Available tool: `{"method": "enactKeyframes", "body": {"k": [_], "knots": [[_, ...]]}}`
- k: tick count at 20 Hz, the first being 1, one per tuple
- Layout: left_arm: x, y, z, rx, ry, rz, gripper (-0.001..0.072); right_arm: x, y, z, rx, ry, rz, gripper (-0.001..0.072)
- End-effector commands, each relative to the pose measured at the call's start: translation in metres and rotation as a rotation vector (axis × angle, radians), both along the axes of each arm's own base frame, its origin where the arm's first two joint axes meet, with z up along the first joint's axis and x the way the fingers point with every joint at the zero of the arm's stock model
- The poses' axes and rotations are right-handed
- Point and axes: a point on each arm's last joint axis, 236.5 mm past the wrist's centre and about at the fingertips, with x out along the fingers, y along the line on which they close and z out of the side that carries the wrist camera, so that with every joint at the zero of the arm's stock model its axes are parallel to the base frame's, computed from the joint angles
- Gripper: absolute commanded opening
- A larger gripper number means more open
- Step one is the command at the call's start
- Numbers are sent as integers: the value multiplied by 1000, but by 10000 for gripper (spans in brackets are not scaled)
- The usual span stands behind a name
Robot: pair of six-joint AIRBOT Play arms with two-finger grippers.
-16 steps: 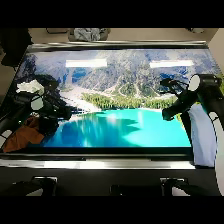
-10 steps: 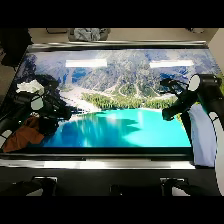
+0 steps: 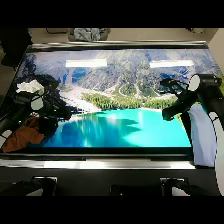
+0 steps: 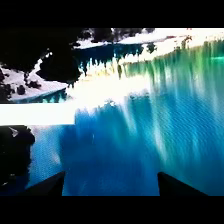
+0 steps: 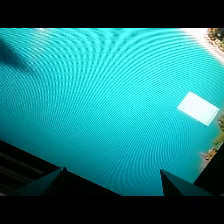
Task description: Fold the shirts.
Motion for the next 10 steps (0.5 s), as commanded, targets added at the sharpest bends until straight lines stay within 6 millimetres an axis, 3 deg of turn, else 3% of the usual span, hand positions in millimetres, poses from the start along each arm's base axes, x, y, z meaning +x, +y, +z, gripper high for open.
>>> {"method": "enactKeyframes", "body": {"k": [1, 8, 10], "knots": [[12, -4, 4, -14, -53, -3, 720, 0, 0, 0, 1, 0, 0, 673], [70, -23, 26, -67, -316, -60, 720, 43, 1, 6, 3, -183, -7, 673], [98, -13, 46, -23, -441, -93, 720, 57, 1, 10, 9, -244, -18, 673]]}}
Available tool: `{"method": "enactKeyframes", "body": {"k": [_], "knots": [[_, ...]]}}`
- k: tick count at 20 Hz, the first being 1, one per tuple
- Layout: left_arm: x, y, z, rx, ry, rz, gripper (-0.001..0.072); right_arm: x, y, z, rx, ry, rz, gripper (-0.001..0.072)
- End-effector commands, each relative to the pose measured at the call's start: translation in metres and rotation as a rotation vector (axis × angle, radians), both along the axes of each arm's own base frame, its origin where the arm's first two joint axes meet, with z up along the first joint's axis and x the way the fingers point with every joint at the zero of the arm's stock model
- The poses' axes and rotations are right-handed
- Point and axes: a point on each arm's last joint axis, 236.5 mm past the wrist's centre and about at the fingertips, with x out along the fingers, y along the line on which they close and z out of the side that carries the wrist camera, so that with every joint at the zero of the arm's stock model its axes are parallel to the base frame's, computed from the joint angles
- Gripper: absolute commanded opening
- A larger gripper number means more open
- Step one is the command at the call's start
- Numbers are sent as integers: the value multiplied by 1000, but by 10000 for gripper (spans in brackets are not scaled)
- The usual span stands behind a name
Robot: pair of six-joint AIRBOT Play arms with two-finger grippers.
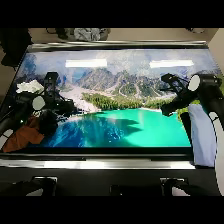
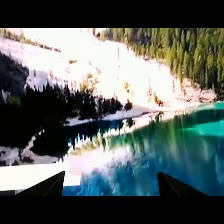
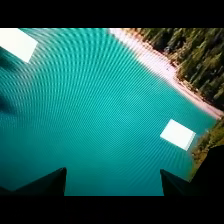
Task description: Fold the shirts.
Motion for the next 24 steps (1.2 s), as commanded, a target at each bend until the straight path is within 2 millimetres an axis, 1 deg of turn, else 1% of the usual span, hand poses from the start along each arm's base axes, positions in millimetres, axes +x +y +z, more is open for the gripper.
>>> {"method": "enactKeyframes", "body": {"k": [1, 2, 3, 4, 5, 6, 7, 8, 9, 10, 11, 13, 15, 17, 19, 21, 22, 23, 24], "knots": [[55, 23, 35, 49, -215, 11, 720, 26, 2, 7, 14, -114, -25, 673], [76, 52, 45, 60, -217, 81, 720, 27, 3, 7, 22, -117, -27, 673], [95, 88, 54, 61, -202, 175, 720, 25, 4, 7, 26, -109, -28, 673], [114, 135, 63, 53, -183, 300, 720, 24, 5, 6, 30, -104, -27, 673], [128, 182, 70, 26, -173, 436, 720, 24, 6, 6, 34, -102, -27, 672], [137, 229, 72, -33, -155, 585, 720, 24, 7, 6, 40, -102, -28, 672], [141, 263, 69, -101, -132, 685, 720, 24, 9, 6, 46, -103, -28, 672], [142, 289, 59, -162, -96, 743, 720, 24, 10, 7, 49, -104, -29, 672], [140, 306, 46, -206, -67, 780, 720, 24, 11, 7, 58, -103, -29, 672], [138, 317, 29, -246, -43, 809, 720, 24, 14, 7, 69, -104, -30, 671], [136, 324, 12, -276, -27, 830, 720, 24, 17, 7, 84, -103, -31, 671], [137, 330, -20, -330, -27, 863, 720, 24, 23, 8, 108, -103, -33, 671], [148, 330, -38, -367, -49, 873, 720, 24, 27, 9, 128, -103, -35, 671], [157, 325, -55, -418, -42, 881, 720, 24, 31, 9, 147, -101, -37, 671], [157, 320, -80, -439, 3, 887, 720, 22, 40, 10, 186, -93, -38, 672], [159, 313, -99, -467, 36, 874, 720, 15, 49, 10, 225, -59, -36, 672], [159, 311, -107, -479, 50, 880, 653, 10, 52, 10, 235, -38, -34, 672], [159, 309, -112, -492, 59, 883, 351, 5, 53, 9, 240, -16, -31, 672], [160, 306, -112, -509, 60, 882, 70, 0, 53, 8, 241, 5, -31, 672]]}}
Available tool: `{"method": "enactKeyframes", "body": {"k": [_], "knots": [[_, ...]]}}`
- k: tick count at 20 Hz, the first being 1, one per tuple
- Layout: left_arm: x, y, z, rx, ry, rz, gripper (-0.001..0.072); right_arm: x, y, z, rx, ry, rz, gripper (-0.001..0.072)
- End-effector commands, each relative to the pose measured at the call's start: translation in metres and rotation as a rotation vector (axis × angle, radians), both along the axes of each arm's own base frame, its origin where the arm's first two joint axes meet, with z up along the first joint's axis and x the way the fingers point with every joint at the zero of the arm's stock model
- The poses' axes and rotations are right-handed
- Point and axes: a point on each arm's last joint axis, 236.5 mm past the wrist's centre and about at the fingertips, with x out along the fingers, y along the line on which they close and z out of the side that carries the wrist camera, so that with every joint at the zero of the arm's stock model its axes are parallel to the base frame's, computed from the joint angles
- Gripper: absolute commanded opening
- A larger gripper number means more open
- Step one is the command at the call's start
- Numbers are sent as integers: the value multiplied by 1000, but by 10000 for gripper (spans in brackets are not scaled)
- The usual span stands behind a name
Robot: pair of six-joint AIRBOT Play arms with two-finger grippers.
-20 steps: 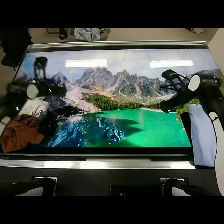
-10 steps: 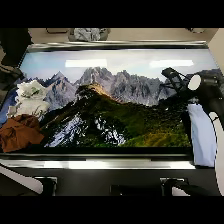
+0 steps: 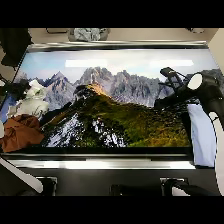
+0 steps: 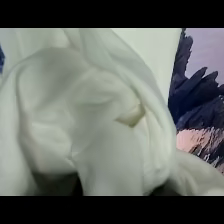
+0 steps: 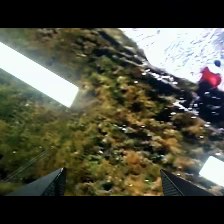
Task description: Fold the shirts.
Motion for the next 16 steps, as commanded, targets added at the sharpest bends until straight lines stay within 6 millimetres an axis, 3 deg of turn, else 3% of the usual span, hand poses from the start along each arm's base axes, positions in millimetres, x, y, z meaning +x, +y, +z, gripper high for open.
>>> {"method": "enactKeyframes", "body": {"k": [1, 2, 4, 6, 8, 9, 11, 14, 16], "knots": [[6, -14, -12, -74, -17, -16, 43, -17, 9, -2, 35, 73, 15, 672], [14, -19, 1, -83, -59, -44, 43, -20, 9, -3, 35, 86, 18, 672], [37, -26, 59, -51, -210, -121, 41, -25, 8, -3, 28, 104, 23, 672], [58, -35, 158, 12, -449, -162, 41, -26, 2, 4, 2, 85, 24, 672], [50, -62, 267, 28, -674, -212, 41, -26, -9, 20, -47, 28, 18, 672], [35, -84, 316, 37, -759, -271, 41, -28, -15, 30, -73, 0, 16, 672], [-8, -142, 391, 73, -865, -433, 41, -34, -25, 54, -115, -68, 8, 672], [-77, -222, 471, 124, -985, -588, 41, -49, -31, 100, -143, -194, -3, 672], [-119, -272, 501, 121, -1038, -687, 41, -63, -37, 130, -172, -280, -16, 672]]}}
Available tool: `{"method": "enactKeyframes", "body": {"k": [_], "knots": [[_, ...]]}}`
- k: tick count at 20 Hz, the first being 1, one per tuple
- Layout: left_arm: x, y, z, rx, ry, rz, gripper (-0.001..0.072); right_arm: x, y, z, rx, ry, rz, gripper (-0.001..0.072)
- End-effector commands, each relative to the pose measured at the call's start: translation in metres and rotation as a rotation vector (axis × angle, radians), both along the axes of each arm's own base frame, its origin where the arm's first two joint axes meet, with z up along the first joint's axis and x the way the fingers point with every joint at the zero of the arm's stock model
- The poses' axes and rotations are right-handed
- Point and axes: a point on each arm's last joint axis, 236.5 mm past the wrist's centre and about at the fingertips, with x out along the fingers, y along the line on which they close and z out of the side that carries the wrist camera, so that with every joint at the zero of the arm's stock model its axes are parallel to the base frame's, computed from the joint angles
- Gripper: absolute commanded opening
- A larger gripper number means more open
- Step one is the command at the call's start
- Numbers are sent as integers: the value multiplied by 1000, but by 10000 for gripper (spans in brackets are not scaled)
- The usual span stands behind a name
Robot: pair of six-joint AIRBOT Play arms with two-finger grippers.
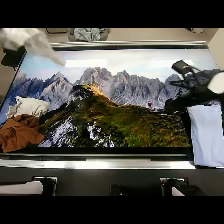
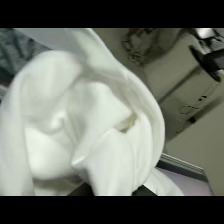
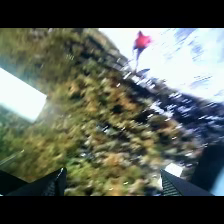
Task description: Fold the shirts.
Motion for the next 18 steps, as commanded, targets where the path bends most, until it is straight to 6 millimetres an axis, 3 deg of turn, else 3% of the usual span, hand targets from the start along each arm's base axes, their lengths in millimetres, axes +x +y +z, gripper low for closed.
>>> {"method": "enactKeyframes", "body": {"k": [1, 3, 5, 9, 11, 13, 14, 16, 18], "knots": [[-90, -98, 66, 72, -130, -209, 41, -25, -15, 52, -62, -151, -20, 672], [-125, -150, 74, 78, -147, -338, 41, -43, -24, 78, -99, -229, -37, 672], [-144, -200, 66, 22, -112, -457, 41, -59, -33, 96, -137, -281, -57, 672], [-168, -299, -6, -29, 51, -675, 40, -81, -57, 111, -227, -314, -106, 673], [-170, -327, -69, -4, 172, -703, 40, -90, -65, 106, -258, -269, -123, 673], [-167, -333, -159, 74, 346, -655, 40, -91, -63, 99, -249, -236, -118, 673], [-167, -327, -207, 117, 438, -618, 40, -90, -59, 94, -233, -218, -107, 673], [-172, -303, -285, 163, 598, -543, 41, -84, -42, 75, -171, -138, -68, 673], [-180, -275, -345, 177, 729, -480, 41, -72, -18, 43, -82, -31, -16, 673]]}}
